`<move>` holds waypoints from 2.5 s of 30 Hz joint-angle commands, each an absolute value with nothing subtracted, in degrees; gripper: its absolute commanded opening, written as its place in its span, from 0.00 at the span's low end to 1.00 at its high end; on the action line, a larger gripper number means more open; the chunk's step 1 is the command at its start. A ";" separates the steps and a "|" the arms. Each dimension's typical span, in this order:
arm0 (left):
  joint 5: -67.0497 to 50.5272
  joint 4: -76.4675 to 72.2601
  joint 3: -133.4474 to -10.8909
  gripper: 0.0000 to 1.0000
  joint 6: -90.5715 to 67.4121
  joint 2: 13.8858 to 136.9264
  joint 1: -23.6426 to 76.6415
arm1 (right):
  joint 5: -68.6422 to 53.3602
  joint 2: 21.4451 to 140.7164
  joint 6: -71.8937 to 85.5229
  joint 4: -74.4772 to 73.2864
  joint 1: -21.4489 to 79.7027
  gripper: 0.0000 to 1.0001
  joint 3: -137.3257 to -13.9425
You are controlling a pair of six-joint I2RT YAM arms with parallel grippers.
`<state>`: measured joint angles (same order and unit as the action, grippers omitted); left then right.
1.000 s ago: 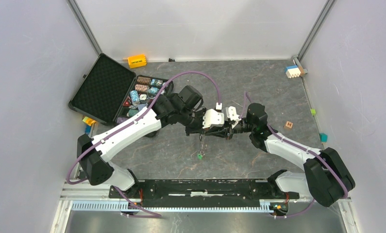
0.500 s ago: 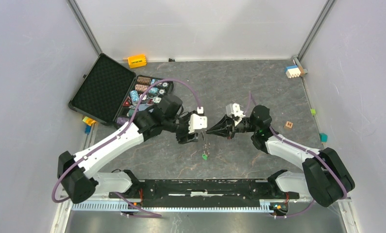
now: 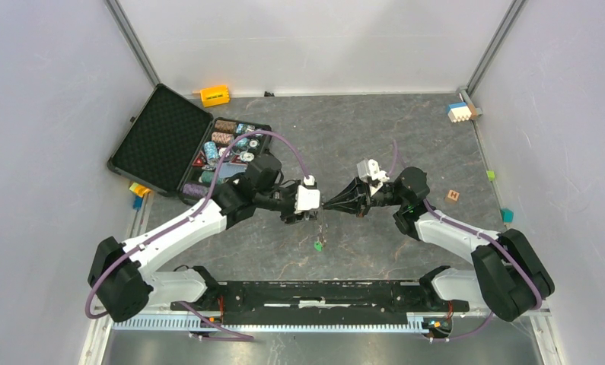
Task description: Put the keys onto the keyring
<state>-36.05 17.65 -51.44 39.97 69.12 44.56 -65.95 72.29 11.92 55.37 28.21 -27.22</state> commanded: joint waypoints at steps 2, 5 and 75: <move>-38.69 15.22 -53.05 0.59 42.63 69.60 43.95 | -66.61 72.42 11.60 58.75 27.96 0.00 -27.07; -40.60 17.05 -53.86 0.58 43.42 69.75 43.77 | -66.63 72.32 11.10 57.90 27.93 0.00 -27.21; -36.91 26.94 -63.08 0.52 41.33 71.66 46.23 | -64.38 73.13 17.78 70.88 27.05 0.00 -22.15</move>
<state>-33.69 26.65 -60.20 39.99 71.09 46.41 -63.81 74.30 18.87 69.14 27.24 -20.36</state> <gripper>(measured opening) 0.533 0.004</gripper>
